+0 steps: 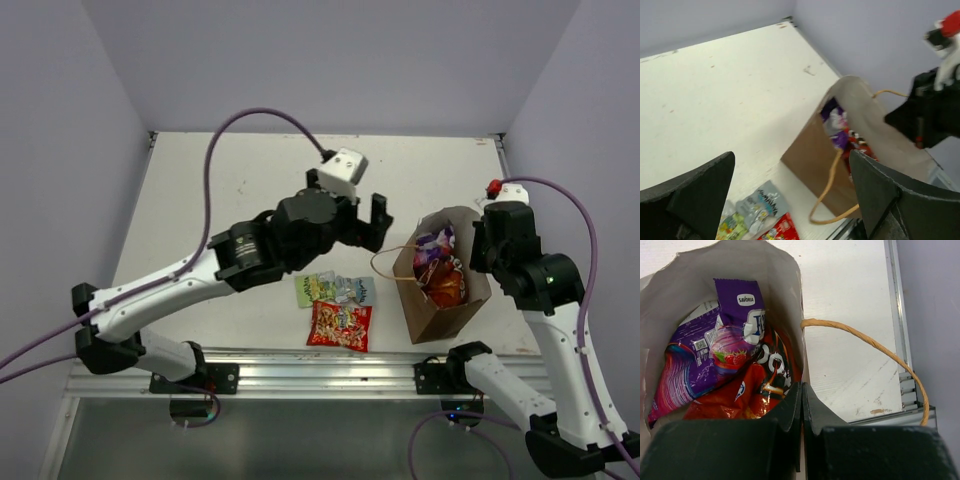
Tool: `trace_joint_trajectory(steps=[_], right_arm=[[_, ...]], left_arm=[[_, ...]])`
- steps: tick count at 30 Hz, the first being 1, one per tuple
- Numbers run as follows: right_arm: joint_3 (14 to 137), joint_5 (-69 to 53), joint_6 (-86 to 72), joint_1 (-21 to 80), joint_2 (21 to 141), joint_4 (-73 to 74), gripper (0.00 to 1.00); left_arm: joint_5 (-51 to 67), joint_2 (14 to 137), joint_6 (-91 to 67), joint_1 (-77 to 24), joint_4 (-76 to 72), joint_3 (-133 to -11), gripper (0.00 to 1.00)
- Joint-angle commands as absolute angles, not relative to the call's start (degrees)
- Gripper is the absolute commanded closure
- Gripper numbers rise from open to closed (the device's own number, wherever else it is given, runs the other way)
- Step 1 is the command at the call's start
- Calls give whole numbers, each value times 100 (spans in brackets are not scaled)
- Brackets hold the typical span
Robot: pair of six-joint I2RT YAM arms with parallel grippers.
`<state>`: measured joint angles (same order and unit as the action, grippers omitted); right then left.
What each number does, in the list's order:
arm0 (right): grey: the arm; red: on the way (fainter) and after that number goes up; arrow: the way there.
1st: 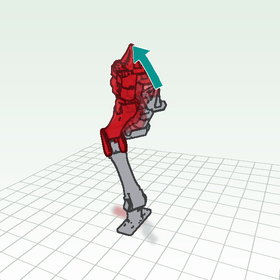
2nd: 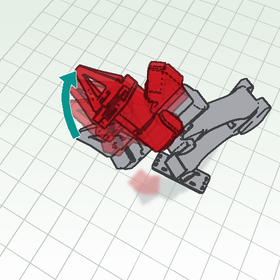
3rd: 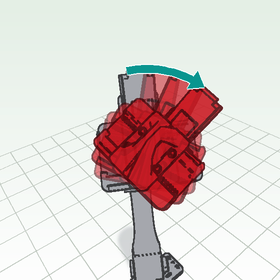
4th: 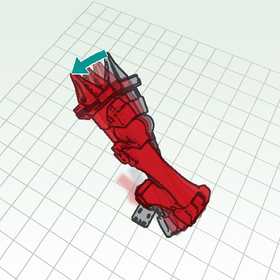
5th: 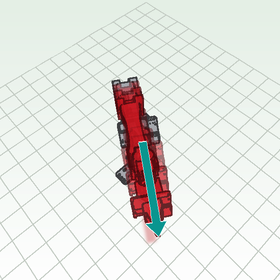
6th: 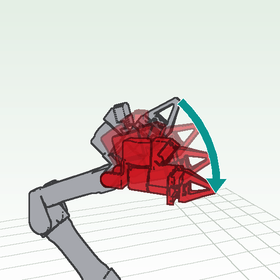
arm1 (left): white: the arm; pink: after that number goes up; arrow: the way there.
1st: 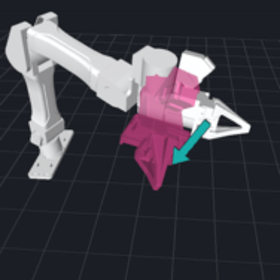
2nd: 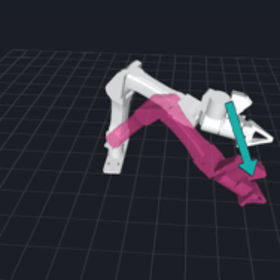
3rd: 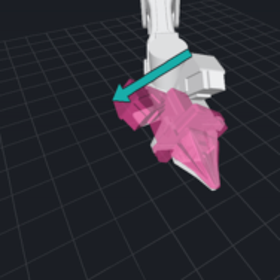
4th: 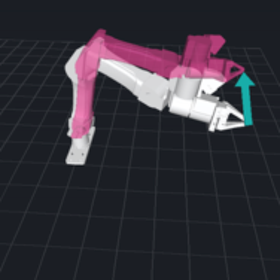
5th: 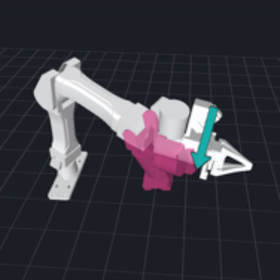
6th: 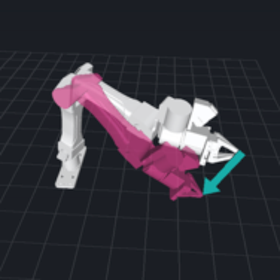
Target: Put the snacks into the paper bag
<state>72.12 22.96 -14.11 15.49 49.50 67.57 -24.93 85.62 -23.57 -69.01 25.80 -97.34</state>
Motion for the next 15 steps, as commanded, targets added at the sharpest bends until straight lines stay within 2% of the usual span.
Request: trace_joint_trajectory(steps=[1, 4, 6, 9, 15], right_arm=[[7409, 2188, -1354, 1582, 4966, 6600, 100], [7400, 2180, -1327, 1582, 4966, 6583, 100], [7383, 2145, -1327, 1582, 4975, 6574, 100], [7374, 2066, -1318, 1582, 5010, 6548, 100], [7339, 2039, -1318, 1591, 4940, 6583, 100]], left_arm=[[-3422, 8043, -2942, -6611, 3196, -8387, 0], [-2684, 7919, -3497, -6302, 3778, -7473, 0], [-2191, 7831, -3603, -6293, 3344, -6650, 0], [-1531, 7848, -3761, -6293, 2902, -6032, 0], [-1064, 8411, -3911, -6328, 2945, -5881, 0]])
